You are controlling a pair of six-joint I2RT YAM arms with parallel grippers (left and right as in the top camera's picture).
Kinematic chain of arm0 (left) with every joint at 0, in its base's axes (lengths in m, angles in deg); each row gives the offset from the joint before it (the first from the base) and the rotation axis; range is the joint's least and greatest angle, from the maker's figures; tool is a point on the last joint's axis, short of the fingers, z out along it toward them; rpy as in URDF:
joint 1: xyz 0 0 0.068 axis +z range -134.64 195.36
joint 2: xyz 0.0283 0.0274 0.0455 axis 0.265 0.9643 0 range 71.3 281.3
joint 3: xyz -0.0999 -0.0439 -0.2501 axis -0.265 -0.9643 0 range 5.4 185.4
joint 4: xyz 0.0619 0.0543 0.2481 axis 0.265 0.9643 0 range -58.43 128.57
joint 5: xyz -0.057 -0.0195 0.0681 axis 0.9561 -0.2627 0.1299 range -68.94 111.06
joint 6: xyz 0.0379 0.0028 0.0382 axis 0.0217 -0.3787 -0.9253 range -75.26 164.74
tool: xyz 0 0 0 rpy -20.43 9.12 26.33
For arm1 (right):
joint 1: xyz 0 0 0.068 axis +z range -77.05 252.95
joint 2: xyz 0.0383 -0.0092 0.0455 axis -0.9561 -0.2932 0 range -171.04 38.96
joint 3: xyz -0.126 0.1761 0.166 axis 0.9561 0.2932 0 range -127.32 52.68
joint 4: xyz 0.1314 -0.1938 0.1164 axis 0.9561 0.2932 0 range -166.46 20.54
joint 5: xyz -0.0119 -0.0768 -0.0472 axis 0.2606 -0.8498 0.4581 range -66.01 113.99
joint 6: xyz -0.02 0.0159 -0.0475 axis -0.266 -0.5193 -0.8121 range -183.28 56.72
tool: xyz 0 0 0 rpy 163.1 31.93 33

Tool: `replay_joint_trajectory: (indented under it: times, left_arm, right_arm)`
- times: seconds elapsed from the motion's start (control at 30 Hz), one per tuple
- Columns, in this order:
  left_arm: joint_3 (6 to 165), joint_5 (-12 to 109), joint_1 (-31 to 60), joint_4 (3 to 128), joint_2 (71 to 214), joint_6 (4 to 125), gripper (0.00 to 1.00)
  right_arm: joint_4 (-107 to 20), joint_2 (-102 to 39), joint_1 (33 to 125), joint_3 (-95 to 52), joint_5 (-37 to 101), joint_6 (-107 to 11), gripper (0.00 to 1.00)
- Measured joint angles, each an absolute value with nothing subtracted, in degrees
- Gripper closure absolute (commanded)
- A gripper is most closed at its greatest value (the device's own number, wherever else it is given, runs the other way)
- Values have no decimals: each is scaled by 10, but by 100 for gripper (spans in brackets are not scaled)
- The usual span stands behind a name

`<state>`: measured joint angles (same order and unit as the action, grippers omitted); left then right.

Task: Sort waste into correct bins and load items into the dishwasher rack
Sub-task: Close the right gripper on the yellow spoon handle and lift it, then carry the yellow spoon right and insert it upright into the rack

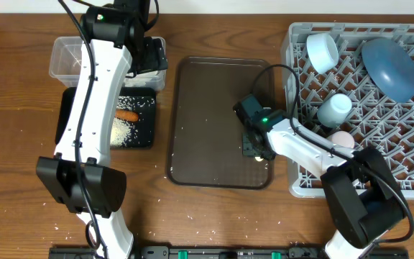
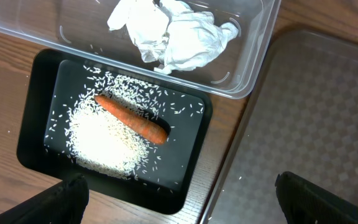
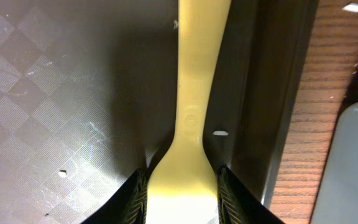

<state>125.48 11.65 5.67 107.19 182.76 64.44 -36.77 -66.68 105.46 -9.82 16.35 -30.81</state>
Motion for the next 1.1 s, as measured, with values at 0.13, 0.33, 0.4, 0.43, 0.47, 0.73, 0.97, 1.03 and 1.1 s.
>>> replay_joint_trajectory:
  times: [0.13, 0.33, 0.4, 0.43, 0.47, 0.73, 0.97, 1.03, 1.1]
  left_arm:
    - [1255, 117, 57, 1072, 1828, 644, 2]
    - [1255, 117, 57, 1072, 1828, 644, 2]
    - [1255, 117, 57, 1072, 1828, 644, 2]
    - [1255, 117, 57, 1072, 1828, 644, 2]
    - [1255, 117, 57, 1072, 1828, 644, 2]
    - [1255, 117, 57, 1072, 1828, 644, 2]
    - [1255, 117, 57, 1072, 1828, 644, 2]
    - [1255, 117, 57, 1072, 1828, 644, 2]
    - [1255, 117, 57, 1072, 1828, 644, 2]
  right_arm:
    - [-366, -672, 1055, -101, 167, -311, 77]
    - [-364, -675, 1055, -106, 171, -317, 88]
    - [-363, -675, 1055, -106, 172, -319, 89]
    - [-363, -675, 1055, -107, 172, -320, 89]
    - [-361, -675, 1055, -107, 172, -320, 89]
    - [-308, -678, 1042, -134, 198, -339, 85]
    - [-278, -642, 1038, -192, 208, -370, 83]
    - [-276, -615, 1038, -204, 208, -378, 83]
    - [-269, -589, 1037, -211, 206, -383, 84]
